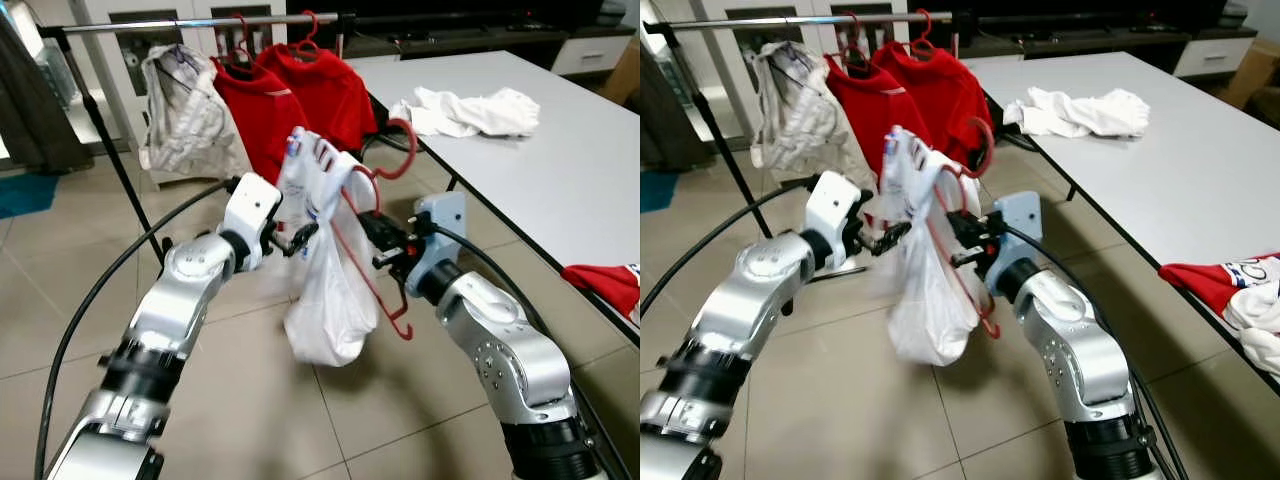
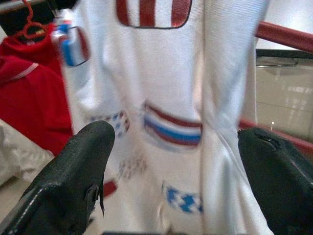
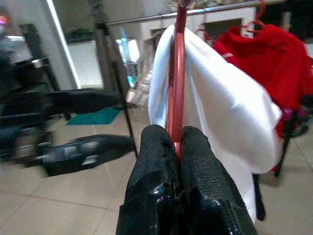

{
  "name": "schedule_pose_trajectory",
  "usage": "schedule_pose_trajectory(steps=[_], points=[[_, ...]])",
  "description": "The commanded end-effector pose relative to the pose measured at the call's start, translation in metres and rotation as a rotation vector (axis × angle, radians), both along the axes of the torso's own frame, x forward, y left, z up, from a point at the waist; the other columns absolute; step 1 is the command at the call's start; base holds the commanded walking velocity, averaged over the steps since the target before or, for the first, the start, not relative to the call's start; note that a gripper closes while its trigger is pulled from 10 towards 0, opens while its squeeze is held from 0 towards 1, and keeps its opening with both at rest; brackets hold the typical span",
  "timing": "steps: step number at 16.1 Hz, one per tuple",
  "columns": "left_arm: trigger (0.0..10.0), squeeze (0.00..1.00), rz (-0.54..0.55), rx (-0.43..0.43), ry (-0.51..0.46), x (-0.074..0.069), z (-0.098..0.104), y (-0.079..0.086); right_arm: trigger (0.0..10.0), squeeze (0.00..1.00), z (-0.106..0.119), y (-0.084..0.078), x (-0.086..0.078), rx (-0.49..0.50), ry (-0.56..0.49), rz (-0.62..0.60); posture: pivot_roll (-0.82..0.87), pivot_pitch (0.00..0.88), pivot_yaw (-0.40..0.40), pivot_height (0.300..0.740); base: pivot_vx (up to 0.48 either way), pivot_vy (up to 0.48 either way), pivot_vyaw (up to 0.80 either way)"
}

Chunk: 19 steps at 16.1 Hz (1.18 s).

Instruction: Hang hanger

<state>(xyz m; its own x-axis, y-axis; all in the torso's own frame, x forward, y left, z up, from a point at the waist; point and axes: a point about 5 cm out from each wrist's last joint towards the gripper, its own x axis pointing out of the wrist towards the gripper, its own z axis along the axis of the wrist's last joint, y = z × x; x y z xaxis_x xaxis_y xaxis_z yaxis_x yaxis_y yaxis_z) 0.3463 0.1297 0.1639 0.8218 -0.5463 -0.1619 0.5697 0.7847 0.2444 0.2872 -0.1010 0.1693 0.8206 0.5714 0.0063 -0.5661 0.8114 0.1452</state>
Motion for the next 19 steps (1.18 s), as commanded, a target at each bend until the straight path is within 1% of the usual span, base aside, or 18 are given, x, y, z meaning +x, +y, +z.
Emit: schedule_pose_trajectory(steps=[1, 2, 3, 4, 5, 7, 8, 10, 12, 15, 19], points=[[10.0, 0.0, -0.031, 0.003, -0.017, 0.003, 0.002, -0.005, 10.0, 0.0, 0.015, 0.006, -0.003, 0.015, -0.058, 0.046, -0.13, 0.0, 0.002, 0.74, 0.0, 0.0, 0.0], [10.0, 0.0, -0.052, -0.013, -0.019, 0.005, 0.002, -0.008, 10.0, 0.0, 0.016, 0.007, -0.004, 0.015, -0.061, 0.056, -0.13, 0.0, 0.005, 0.74, 0.0, 0.0, 0.0], [4.4, 0.0, -0.091, -0.043, -0.024, 0.006, 0.004, -0.013, 10.0, 0.0, 0.017, 0.008, -0.004, 0.016, -0.065, 0.062, -0.13, 0.0, 0.009, 0.74, 0.0, 0.0, 0.0], [2.7, 0.0, -0.11, -0.045, -0.033, 0.005, 0.006, -0.015, 10.0, 0.0, 0.017, 0.009, -0.005, 0.015, -0.065, 0.063, -0.13, 0.0, 0.011, 0.74, 0.0, 0.0, 0.0], [0.0, 0.0, -0.118, -0.048, -0.038, 0.005, 0.006, -0.016, 10.0, 0.0, 0.017, 0.008, -0.005, 0.015, -0.062, 0.057, -0.14, 0.0, 0.017, 0.74, 0.0, 0.0, 0.0], [0.2, 0.0, -0.096, -0.066, -0.048, 0.002, 0.005, -0.012, 10.0, 0.0, 0.016, 0.006, -0.005, 0.019, -0.052, 0.036, -0.14, 0.0, 0.021, 0.74, 0.0, 0.0, 0.0], [0.0, 0.0, -0.087, -0.075, -0.051, 0.002, 0.005, -0.011, 10.0, 0.0, 0.016, 0.006, -0.005, 0.02, -0.051, 0.035, -0.14, 0.0, 0.021, 0.74, 0.0, 0.0, 0.0], [0.0, 0.0, -0.052, -0.101, -0.064, -0.001, 0.004, -0.007, 10.0, 0.0, 0.015, 0.005, -0.005, 0.024, -0.044, 0.033, -0.13, 0.0, 0.017, 0.74, 0.0, 0.0, 0.0], [0.0, 0.0, -0.034, -0.098, -0.075, -0.001, 0.003, -0.007, 10.0, 0.0, 0.016, 0.006, -0.004, 0.029, -0.043, 0.035, -0.13, 0.0, 0.011, 0.74, 0.0, 0.0, 0.0], [0.0, 0.0, -0.018, -0.103, -0.09, 0.001, 0.004, -0.008, 10.0, 0.0, 0.017, 0.007, -0.003, 0.034, -0.044, 0.038, -0.13, 0.0, 0.012, 0.74, 0.0, 0.0, 0.0], [0.0, 0.0, 0.013, -0.105, -0.108, 0.006, 0.006, -0.005, 10.0, 0.0, 0.017, 0.007, -0.004, 0.037, -0.043, 0.035, -0.14, 0.0, 0.017, 0.74, 0.0, 0.0, 0.0]])
